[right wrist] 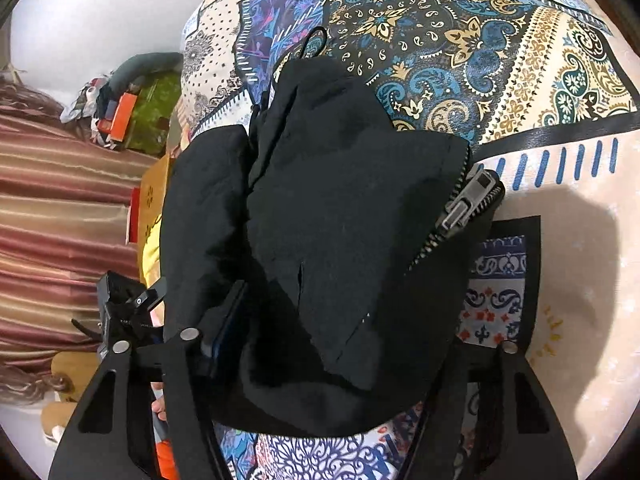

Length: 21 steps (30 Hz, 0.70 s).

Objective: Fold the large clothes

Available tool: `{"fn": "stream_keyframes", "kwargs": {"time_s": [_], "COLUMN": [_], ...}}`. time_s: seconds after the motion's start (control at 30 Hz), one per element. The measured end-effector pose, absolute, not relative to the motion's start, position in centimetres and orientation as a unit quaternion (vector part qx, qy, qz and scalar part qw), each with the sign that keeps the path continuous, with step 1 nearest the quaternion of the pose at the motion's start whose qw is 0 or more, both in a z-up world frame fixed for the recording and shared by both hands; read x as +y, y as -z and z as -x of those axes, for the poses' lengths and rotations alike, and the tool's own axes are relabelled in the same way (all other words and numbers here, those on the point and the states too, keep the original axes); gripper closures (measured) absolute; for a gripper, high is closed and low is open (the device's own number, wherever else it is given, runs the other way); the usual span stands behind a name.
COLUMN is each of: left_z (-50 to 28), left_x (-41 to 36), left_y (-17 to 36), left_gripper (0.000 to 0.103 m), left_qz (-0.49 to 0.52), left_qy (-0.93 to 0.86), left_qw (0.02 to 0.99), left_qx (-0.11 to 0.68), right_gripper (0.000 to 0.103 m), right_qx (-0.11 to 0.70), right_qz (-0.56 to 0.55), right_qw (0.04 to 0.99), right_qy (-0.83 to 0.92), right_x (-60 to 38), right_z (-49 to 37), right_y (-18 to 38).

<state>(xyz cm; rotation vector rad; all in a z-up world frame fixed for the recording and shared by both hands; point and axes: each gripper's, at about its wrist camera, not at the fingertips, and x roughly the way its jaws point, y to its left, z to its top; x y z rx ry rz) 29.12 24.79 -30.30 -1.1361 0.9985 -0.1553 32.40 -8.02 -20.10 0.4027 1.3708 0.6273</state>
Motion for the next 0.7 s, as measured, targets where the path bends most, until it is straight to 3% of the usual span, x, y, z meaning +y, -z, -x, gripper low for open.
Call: {"fn": "stream_keyframes", "kwargs": {"time_s": [0.13,0.27,0.7], "left_z": [-28.7,-27.9,-28.7], "left_x": [24.7,24.4,29.0], "left_y": [29.3,27.2,15.2], "left_gripper": [0.004,0.016,0.036], "left_qz": [0.501,0.478,0.37], "left_qy": [0.068,0.063,0.063], "left_qw": [0.739,0.76,0.856], "left_qx": [0.444,0.436,0.356], "right_gripper": [0.074,0.084,0.087], "right_qx": [0.608,0.587,0.527], "right_qz": [-0.176,-0.161,-0.138], "right_qw": [0.72,0.733,0.762], "right_qy": [-0.285,-0.304,-0.351], "right_x": [-8.2,-7.2,-1.2], "right_z": [-32.1,-32.2,-34.7], "right_y": [19.6,17.7,12.5]}}
